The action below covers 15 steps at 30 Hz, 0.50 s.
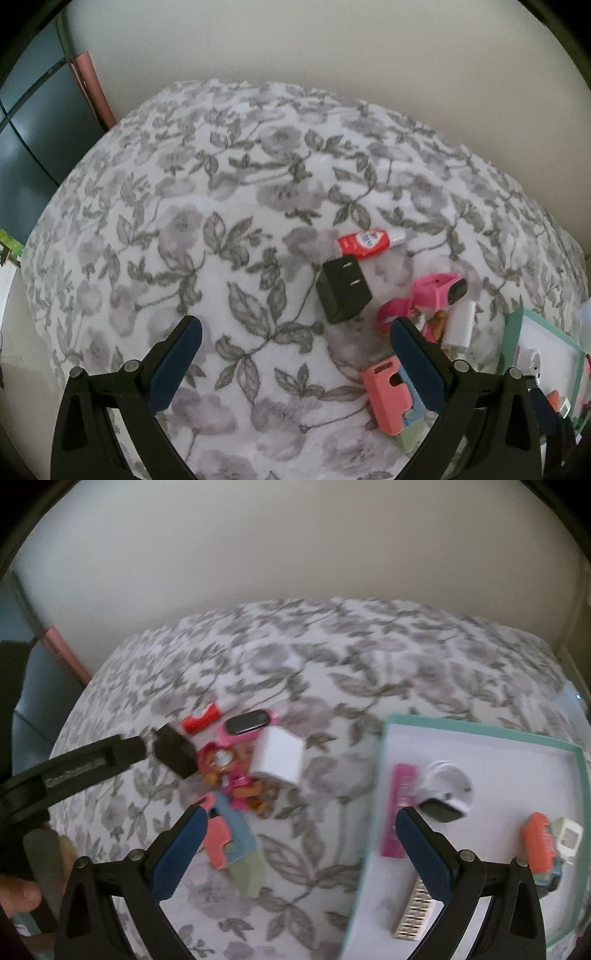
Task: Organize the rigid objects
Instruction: 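Move both tools back to the pile and grasp the pink-blue toy knife with the right tool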
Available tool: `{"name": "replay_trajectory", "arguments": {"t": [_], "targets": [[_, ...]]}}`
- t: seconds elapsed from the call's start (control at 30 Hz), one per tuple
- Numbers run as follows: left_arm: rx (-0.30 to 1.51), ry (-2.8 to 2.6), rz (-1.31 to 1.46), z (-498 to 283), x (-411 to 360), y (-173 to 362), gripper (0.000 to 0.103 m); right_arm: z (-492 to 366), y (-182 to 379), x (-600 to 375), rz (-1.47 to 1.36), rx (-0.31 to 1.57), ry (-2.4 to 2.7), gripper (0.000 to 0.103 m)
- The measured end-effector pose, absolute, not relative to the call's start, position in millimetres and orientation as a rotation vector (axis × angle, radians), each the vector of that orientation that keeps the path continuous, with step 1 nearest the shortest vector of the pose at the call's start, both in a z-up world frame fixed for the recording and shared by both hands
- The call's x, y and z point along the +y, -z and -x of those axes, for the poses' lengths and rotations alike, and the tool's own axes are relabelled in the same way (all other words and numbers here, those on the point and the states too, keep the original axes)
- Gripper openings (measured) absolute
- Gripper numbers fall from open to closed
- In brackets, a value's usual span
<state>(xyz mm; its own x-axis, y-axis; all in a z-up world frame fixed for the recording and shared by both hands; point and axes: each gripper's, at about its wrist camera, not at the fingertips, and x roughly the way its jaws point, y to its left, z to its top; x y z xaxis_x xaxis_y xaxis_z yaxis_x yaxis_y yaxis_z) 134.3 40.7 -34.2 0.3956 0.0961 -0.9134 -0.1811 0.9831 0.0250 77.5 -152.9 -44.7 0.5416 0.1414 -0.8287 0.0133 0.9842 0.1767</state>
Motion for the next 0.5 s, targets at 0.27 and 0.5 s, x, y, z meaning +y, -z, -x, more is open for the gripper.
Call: {"name": "replay_trajectory", "arguments": {"t": [0.27, 0.5], "targets": [[1.222, -0.203, 0.155, -140.6, 60.1, 61.0, 0.102, -84.9, 71.7, -121.9, -0.108, 1.073, -0.118, 0.103], [1.227, -0.198, 0.196, -145.1, 69.0, 65.4, 0.102, -94.6, 97.1, -100.5, -0.062, 1.135, -0.141, 0.102]]}}
